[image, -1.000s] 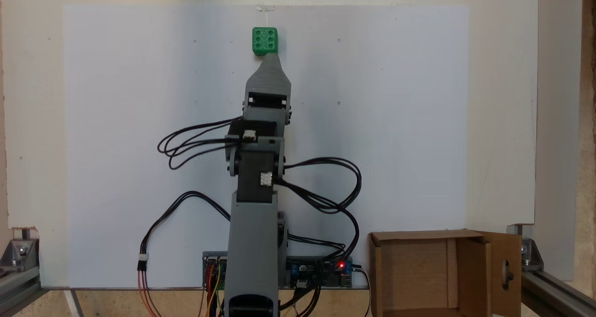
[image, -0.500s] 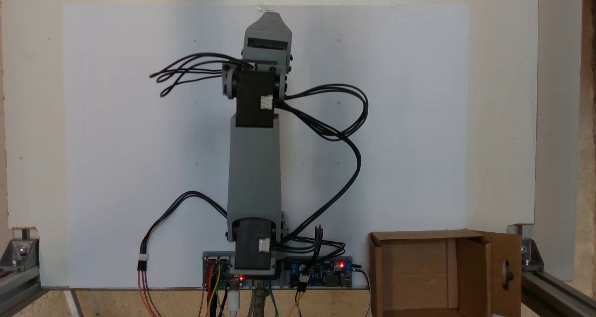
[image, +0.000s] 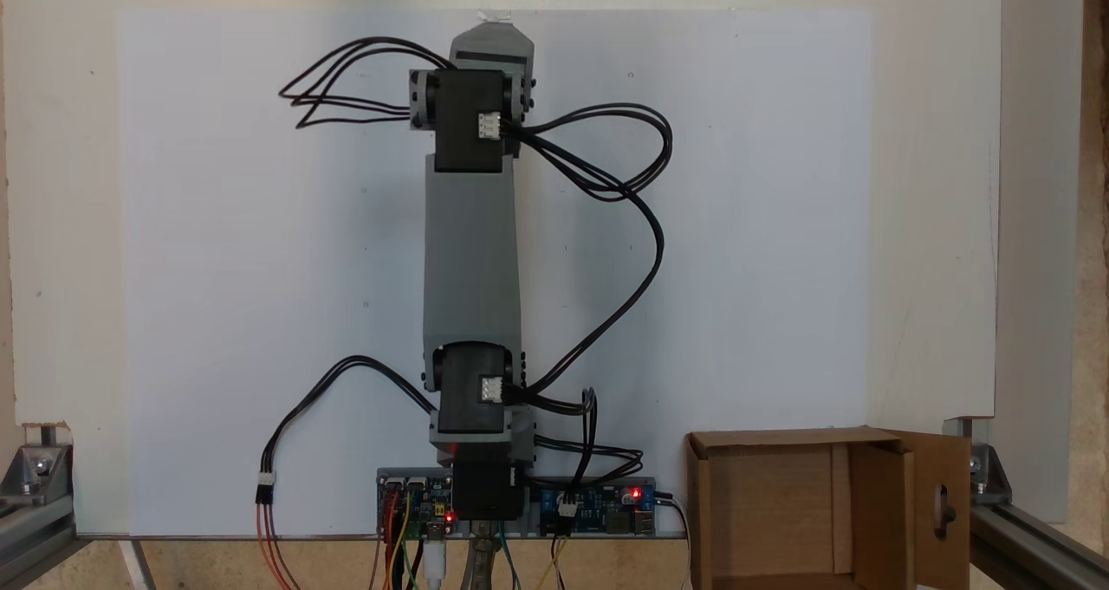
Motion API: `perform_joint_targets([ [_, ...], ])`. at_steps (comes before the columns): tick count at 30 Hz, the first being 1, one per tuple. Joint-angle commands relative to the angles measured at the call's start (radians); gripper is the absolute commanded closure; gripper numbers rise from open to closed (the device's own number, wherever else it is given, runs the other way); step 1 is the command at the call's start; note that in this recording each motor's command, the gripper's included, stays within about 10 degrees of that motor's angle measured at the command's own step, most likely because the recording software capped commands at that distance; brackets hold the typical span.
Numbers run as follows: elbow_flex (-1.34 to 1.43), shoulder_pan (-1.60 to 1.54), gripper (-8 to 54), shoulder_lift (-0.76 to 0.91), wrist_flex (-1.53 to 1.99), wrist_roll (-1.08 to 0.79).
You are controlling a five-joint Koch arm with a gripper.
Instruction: Grasp a green dice and put it in the bin.
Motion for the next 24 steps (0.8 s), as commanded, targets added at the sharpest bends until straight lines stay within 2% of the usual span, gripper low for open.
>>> perform_joint_targets([
  [1, -0.075, -0.012, 1.4, 0.015, 0.046, 0.048],
  [15, -0.167, -0.018, 1.2, -0.057, 0.064, 0.077],
  [24, -0.241, -0.017, 1.2, -0.158, 0.061, 0.081],
])
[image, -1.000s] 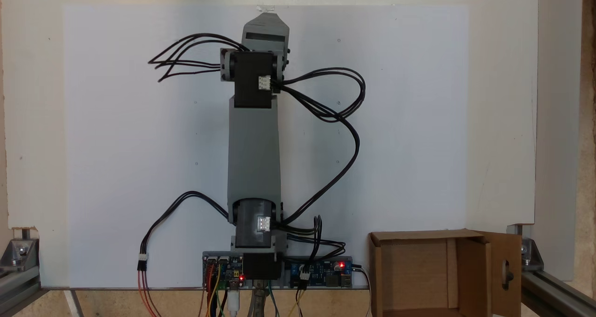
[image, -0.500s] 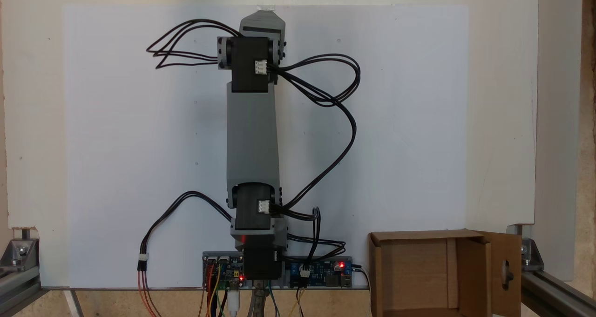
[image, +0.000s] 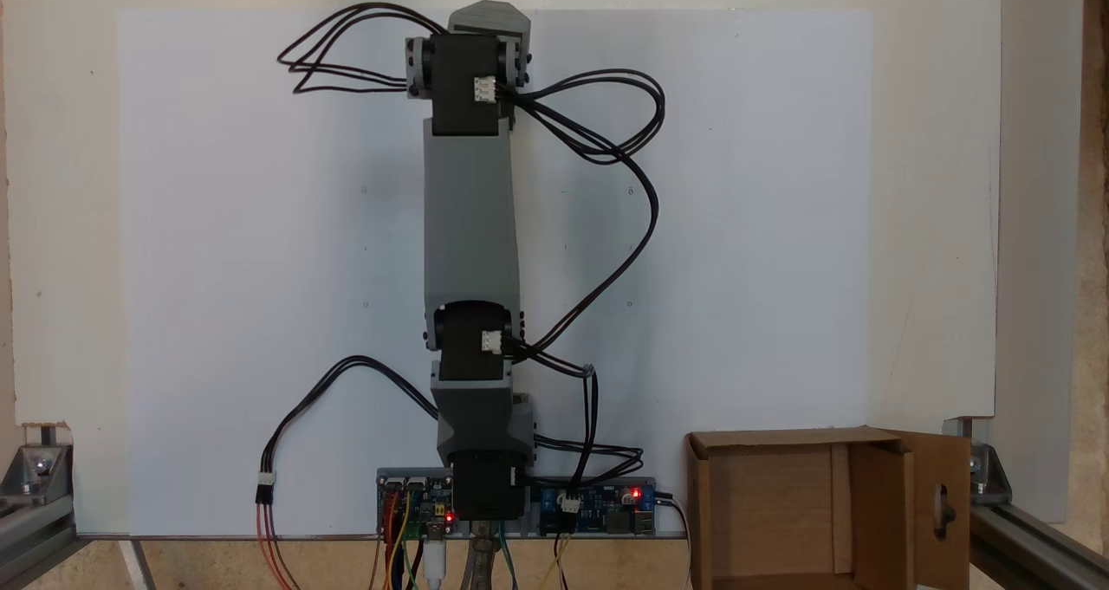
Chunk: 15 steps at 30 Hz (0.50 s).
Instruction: Grasp a green dice and put it in the bin.
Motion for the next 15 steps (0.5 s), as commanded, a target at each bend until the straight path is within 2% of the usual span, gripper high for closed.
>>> perform_joint_targets([
  [1, -0.066, -0.006, 1.3, 0.006, 0.02, 0.038],
  [15, -0.069, -0.003, 1.2, -0.015, 0.017, 0.038],
])
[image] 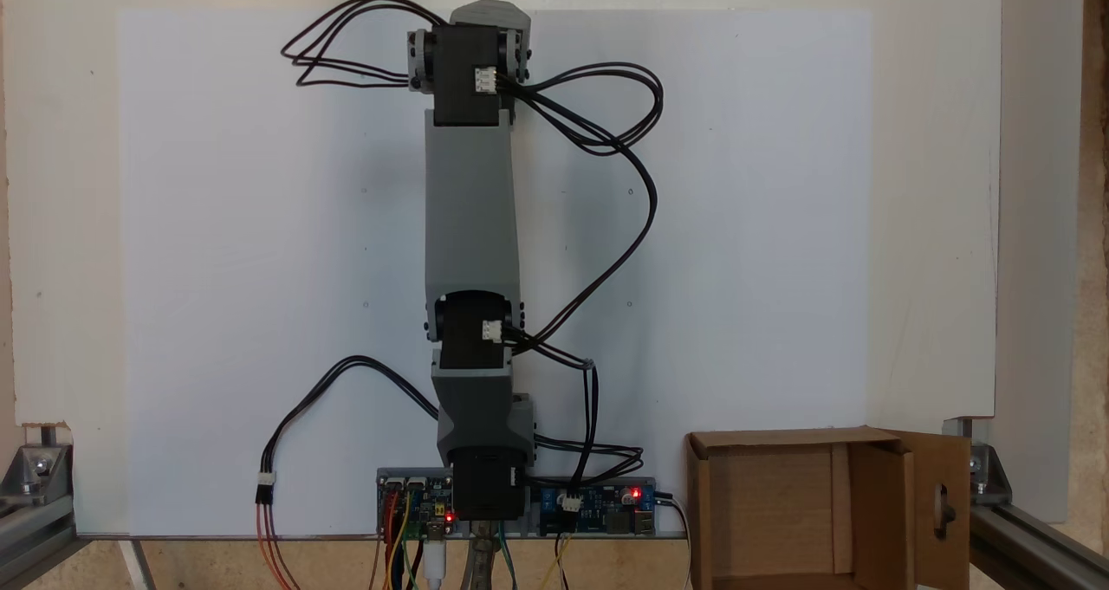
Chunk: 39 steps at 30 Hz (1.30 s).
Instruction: Grasp a green dice and put it in the bin.
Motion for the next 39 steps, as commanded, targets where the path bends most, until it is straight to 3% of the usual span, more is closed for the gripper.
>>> perform_joint_targets([
  [1, -0.06, -0.003, 1.2, 0.009, 0.017, 0.038],
  [39, -0.06, 0.003, 1.2, -0.109, -0.031, 0.044],
])
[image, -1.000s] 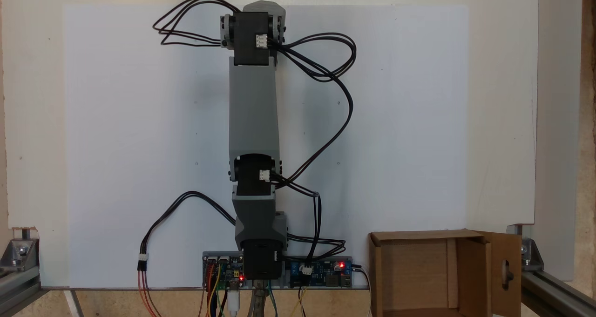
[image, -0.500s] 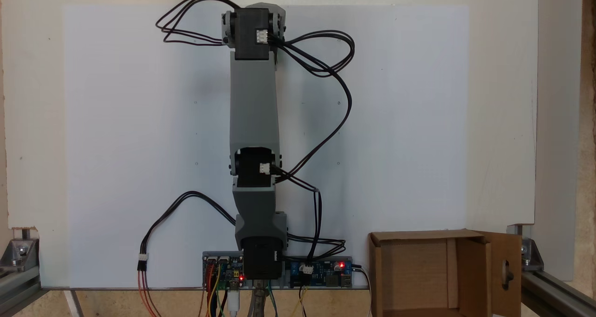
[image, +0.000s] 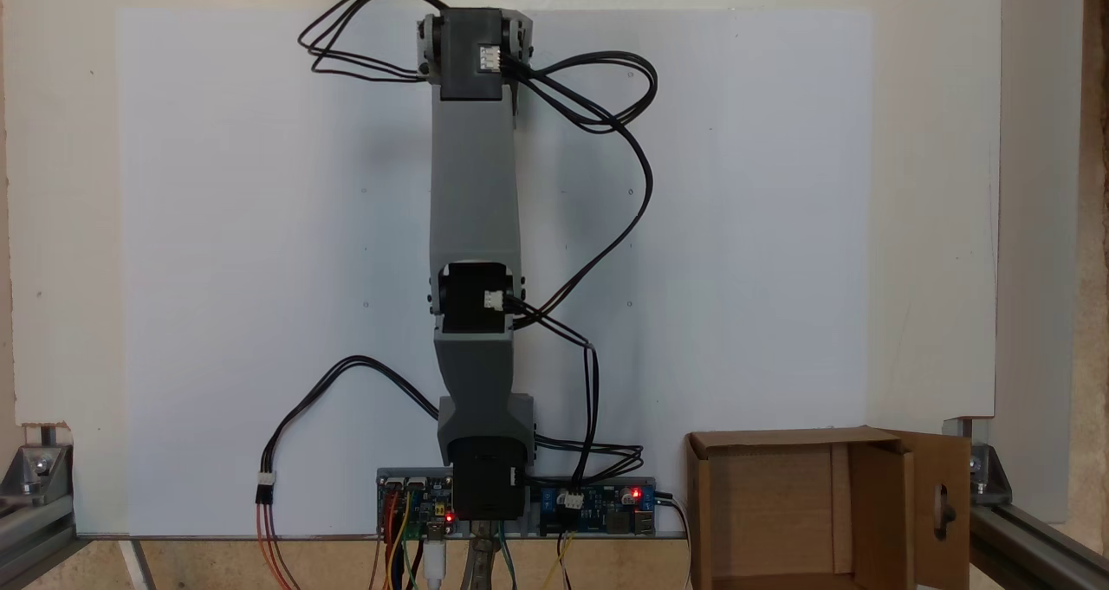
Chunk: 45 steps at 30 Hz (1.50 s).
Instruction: Grasp a green dice and put it in the bin.
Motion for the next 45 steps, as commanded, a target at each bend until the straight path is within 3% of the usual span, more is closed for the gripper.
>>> perform_joint_targets([
  [1, -0.06, 0.002, 1.3, 0.012, 0.0, 0.043],
  [45, -0.06, -0.02, 2.5, -0.078, -0.061, 0.046],
])
